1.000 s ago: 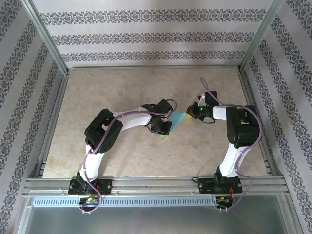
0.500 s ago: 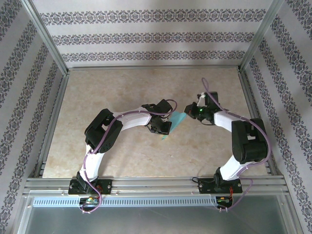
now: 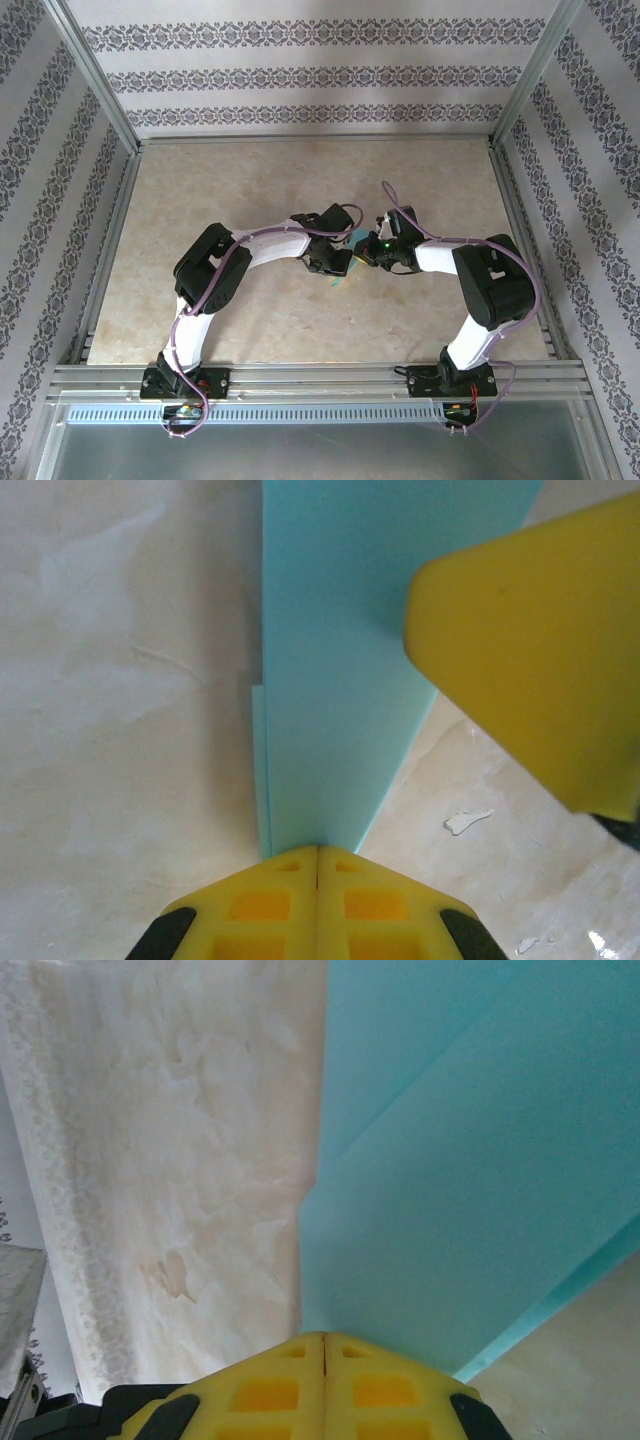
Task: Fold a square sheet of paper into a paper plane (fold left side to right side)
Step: Fold the wing for the fifth time at the center of the table.
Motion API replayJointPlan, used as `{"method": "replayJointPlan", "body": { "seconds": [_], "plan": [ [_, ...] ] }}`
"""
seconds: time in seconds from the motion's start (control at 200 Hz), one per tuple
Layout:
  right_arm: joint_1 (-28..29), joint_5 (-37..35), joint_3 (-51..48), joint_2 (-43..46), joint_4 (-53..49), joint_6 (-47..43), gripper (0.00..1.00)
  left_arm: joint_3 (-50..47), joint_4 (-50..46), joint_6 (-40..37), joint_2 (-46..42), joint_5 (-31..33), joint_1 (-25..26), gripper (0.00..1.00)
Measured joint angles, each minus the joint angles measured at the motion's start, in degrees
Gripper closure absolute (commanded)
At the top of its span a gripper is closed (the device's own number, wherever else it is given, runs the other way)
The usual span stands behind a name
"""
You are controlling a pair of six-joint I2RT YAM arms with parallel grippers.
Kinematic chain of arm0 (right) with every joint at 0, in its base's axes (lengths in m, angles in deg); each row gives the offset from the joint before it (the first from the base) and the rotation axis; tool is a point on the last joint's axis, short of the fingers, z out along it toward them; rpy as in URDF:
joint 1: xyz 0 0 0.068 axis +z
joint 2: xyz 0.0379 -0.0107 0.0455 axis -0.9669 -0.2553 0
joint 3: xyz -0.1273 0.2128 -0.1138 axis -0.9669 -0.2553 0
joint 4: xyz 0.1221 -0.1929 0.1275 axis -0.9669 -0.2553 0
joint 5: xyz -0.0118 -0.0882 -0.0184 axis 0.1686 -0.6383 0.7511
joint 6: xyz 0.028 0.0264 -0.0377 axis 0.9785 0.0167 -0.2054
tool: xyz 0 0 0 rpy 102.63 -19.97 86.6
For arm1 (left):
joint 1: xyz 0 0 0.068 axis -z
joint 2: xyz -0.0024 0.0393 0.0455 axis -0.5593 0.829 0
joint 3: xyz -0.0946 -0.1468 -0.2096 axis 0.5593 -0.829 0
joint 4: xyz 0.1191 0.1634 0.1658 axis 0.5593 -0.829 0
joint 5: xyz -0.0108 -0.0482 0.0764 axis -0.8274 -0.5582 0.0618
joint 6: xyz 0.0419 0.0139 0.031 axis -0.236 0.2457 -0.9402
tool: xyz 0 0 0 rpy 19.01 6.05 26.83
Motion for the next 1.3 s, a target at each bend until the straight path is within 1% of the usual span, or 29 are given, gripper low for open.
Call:
{"method": "replayJointPlan", "body": {
  "seconds": [0.2,0.445,0.61,0.775,0.904,1.064,1.299],
  "plan": [
    [1.5,-0.4,-0.5,-0.9,0.5,0.7,1.00,0.0,0.0,0.0,0.0,0.0,0.0,1.00],
    [1.5,0.3,-0.6,-2.6,1.8,0.4,1.00,-0.3,0.2,0.0,-0.4,0.0,-0.1,1.00],
    [1.5,0.8,-0.7,-2.9,2.6,0.0,1.00,-2.8,1.0,0.2,-2.5,-0.7,-0.9,0.96],
    [1.5,1.1,-1.0,-2.9,3.0,-1.1,1.00,-7.3,2.9,2.0,-6.9,-4.5,-2.7,0.96],
    [1.5,1.2,-1.0,-2.9,3.0,-1.4,1.00,-8.2,4.7,3.3,-9.0,-7.7,-3.2,0.97],
    [1.5,1.2,-1.0,-2.9,3.0,-1.8,1.00,-10.8,8.5,5.3,-9.4,-12.8,-3.2,0.97],
    [1.5,1.4,-1.0,-2.9,3.0,-2.4,1.00,-11.6,10.5,6.8,-8.4,-15.6,-3.2,0.98]
  ]
}}
